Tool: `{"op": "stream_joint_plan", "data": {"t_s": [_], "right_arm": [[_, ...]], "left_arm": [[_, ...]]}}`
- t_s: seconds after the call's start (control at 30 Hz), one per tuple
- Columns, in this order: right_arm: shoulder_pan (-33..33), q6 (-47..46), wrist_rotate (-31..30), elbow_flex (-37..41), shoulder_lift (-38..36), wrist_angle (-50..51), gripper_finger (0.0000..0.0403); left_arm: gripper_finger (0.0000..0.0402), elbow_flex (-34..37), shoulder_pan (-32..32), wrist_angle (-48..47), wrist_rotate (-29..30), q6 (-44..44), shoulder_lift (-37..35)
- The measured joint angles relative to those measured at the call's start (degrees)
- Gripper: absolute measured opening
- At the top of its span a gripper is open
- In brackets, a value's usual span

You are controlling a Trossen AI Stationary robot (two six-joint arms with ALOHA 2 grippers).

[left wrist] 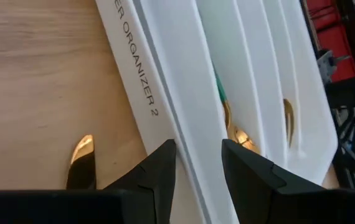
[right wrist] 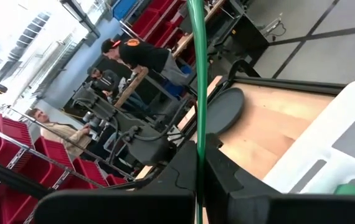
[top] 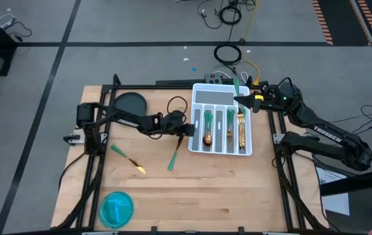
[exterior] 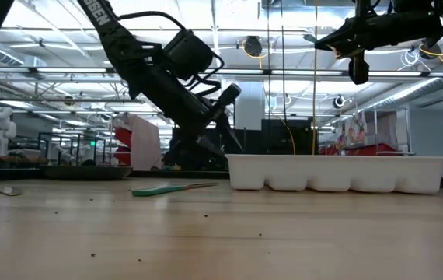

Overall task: Sort silverware
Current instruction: Put the green fork into the silverware tray

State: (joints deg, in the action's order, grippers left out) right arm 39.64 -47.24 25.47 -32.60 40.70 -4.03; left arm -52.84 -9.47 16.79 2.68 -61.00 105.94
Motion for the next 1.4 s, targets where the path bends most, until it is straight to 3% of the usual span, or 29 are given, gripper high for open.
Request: {"op": "stream_joint_plan", "data": {"t_s": [0.2, 0.3, 0.53, 0.67, 0.83, 1.03, 1.4], "right_arm": [[0.00, 1.25, -0.39, -0.02, -0.06, 4.34, 0.0000], [-0.04, 1.94, -3.57, -0.02, -0.34, 9.05, 0.0000], [-0.10, 0.92, -10.54, 0.18, -0.80, 27.87, 0.0000], [-0.99, -2.41, -12.05, 3.40, -0.86, 27.15, 0.0000], [-3.25, -10.09, -16.61, 9.67, -0.80, 19.17, 0.0000], [-7.24, -14.21, -26.74, 13.97, 0.12, 15.70, 0.0000], [-10.79, -12.78, -28.49, 14.32, 7.16, 15.35, 0.0000]], "left_arm": [[0.0136, -5.40, 1.04, 1.11, -1.23, 0.40, 3.04], [0.0136, -8.48, 1.24, 1.24, -1.90, 2.80, 4.67], [0.0136, -9.64, 1.08, 0.18, -2.91, 3.27, 5.06], [0.0136, -9.62, 0.69, 0.62, -2.93, 3.31, 3.12], [0.0136, -9.62, -0.18, 0.78, -2.93, 5.55, -0.63], [0.0136, -9.64, -1.53, 0.41, -2.89, 8.59, -4.49], [0.0136, -9.62, -2.18, 0.09, -2.84, 9.43, -5.63]]}}
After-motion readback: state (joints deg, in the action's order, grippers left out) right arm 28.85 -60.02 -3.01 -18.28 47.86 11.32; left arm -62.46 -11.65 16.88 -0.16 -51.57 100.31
